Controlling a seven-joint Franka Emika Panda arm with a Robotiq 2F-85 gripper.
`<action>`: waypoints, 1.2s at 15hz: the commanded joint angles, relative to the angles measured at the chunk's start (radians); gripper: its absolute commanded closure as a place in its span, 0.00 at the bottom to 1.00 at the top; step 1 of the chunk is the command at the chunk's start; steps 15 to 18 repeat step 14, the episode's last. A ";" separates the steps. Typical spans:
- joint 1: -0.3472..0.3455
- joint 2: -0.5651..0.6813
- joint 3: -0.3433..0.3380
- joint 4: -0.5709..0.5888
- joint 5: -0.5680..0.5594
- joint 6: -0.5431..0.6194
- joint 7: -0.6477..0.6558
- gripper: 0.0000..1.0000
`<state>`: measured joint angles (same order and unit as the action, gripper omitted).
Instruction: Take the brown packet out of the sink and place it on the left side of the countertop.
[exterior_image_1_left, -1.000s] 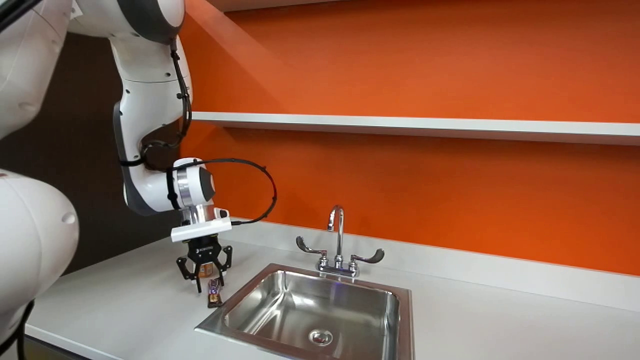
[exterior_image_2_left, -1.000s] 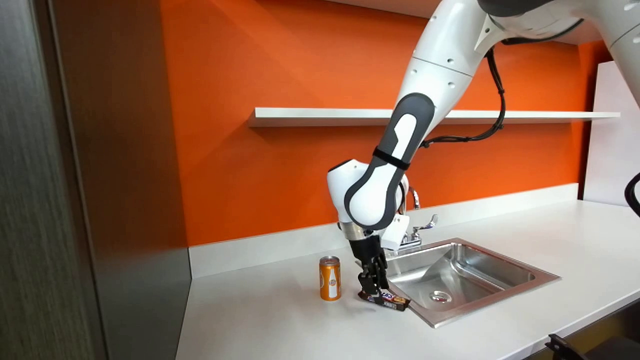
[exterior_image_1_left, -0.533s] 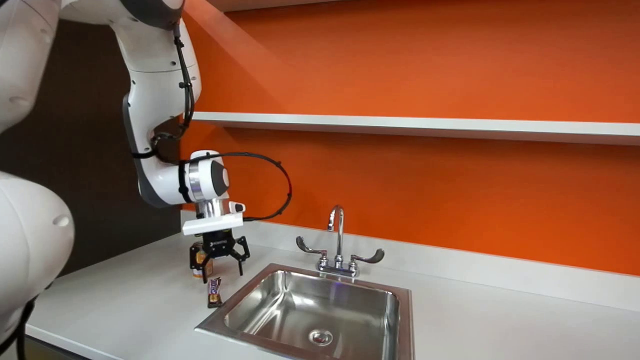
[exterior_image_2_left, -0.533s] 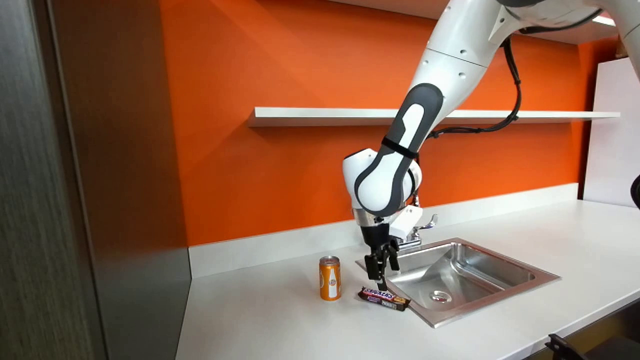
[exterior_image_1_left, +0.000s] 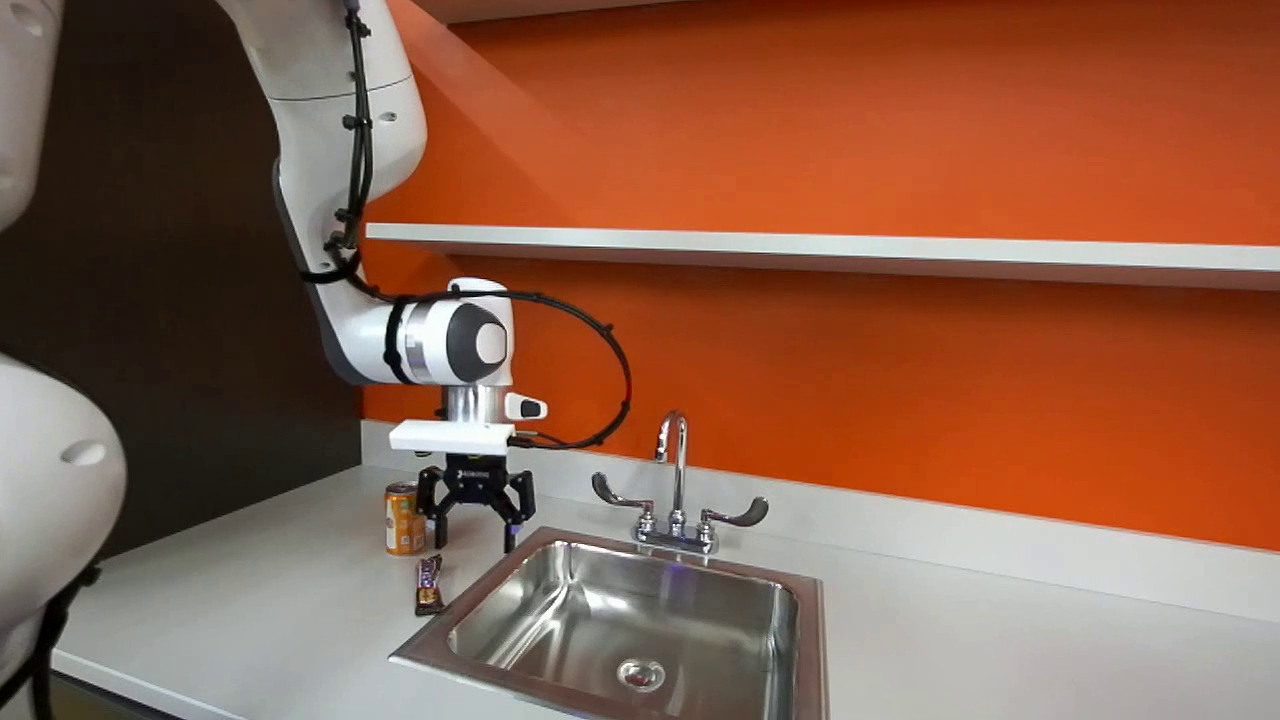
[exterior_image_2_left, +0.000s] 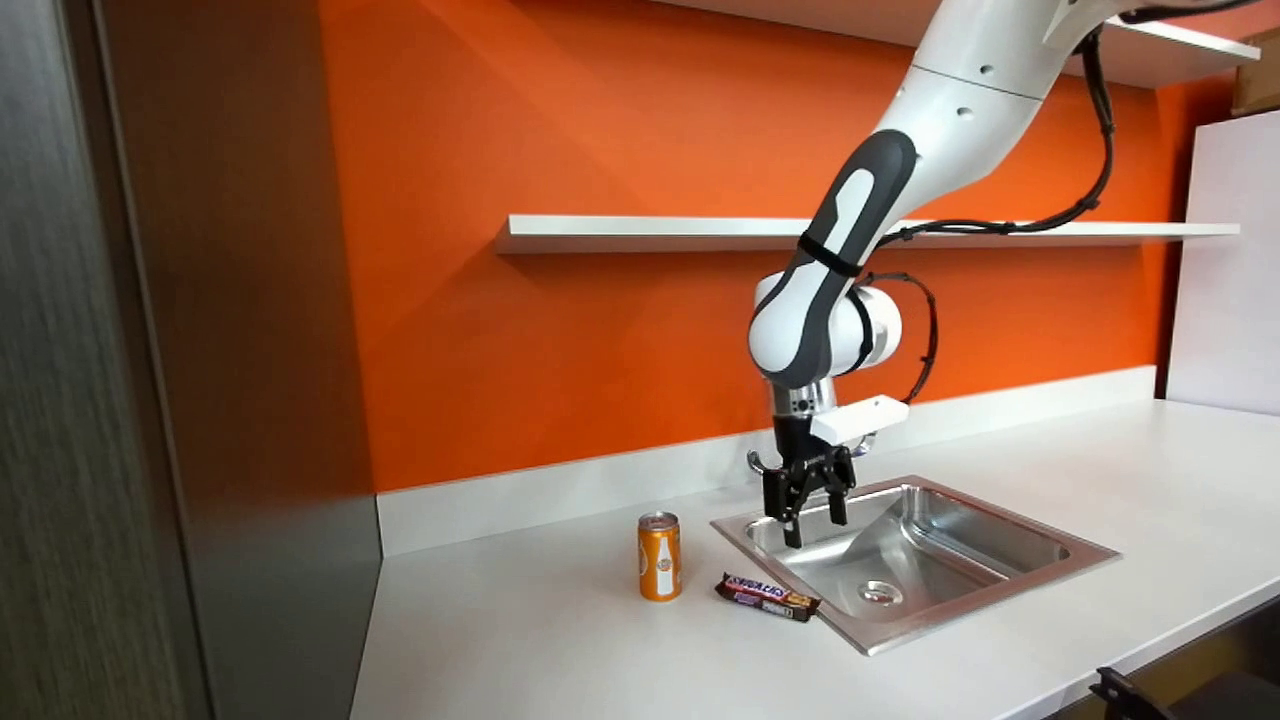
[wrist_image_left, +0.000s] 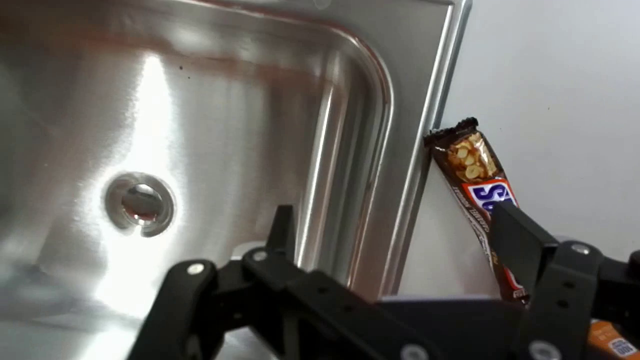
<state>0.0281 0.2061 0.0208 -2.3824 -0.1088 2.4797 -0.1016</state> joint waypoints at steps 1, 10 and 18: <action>-0.018 -0.080 -0.018 -0.069 0.053 0.009 0.074 0.00; -0.015 -0.095 -0.043 -0.109 0.041 -0.002 0.178 0.00; -0.015 -0.103 -0.043 -0.118 0.041 -0.002 0.184 0.00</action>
